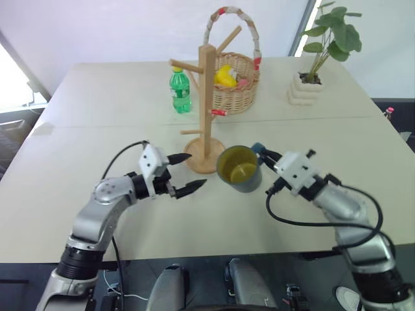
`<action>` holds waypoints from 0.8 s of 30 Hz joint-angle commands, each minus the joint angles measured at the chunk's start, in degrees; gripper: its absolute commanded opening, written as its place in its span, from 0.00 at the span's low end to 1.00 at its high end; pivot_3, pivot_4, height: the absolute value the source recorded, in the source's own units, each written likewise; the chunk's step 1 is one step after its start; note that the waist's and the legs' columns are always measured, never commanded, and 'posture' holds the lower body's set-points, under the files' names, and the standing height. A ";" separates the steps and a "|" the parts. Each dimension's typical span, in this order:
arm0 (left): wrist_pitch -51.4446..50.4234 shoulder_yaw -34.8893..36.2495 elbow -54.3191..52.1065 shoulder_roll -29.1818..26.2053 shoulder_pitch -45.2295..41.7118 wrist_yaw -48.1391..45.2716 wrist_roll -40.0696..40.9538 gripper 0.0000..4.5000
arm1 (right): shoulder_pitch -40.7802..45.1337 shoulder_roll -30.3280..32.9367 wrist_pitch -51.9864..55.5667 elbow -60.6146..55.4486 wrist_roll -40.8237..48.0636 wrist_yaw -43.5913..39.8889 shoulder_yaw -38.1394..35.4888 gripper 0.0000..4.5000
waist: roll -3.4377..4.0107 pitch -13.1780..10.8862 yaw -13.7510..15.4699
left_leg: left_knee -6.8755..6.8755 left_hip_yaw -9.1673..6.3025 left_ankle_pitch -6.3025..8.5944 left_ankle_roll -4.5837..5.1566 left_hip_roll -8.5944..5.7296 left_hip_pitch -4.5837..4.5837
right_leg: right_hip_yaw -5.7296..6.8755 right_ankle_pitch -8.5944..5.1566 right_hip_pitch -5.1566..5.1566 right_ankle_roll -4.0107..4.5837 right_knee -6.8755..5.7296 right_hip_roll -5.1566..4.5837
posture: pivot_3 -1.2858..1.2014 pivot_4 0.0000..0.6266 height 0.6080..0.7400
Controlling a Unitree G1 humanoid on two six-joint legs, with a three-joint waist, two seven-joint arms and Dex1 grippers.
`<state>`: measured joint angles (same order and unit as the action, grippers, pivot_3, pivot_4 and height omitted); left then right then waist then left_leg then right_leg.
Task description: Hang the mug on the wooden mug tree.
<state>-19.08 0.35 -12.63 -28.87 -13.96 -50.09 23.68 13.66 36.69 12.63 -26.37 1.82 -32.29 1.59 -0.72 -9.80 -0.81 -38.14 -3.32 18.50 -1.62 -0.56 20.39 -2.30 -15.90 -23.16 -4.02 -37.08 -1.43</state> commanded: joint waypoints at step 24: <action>-5.12 9.98 -6.47 -5.57 0.25 0.20 11.78 1.00 | 19.02 0.22 8.67 1.23 -2.36 -4.85 5.28 0.01 | -0.04 0.00 0.04 | 0.06 -0.06 0.00 -0.01 -0.03 0.12 | 0.09 0.00 -0.06 0.01 0.10 -0.14 | 0.52 0.24 1.00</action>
<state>-23.93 8.70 -16.81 -33.71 -13.69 -49.85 34.11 31.22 37.08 21.54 -24.35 0.11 -37.91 7.06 -0.76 -9.80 -0.76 -38.08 -3.38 18.50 -1.63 -0.59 20.51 -2.21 -15.90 -23.23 -4.01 -36.98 -1.57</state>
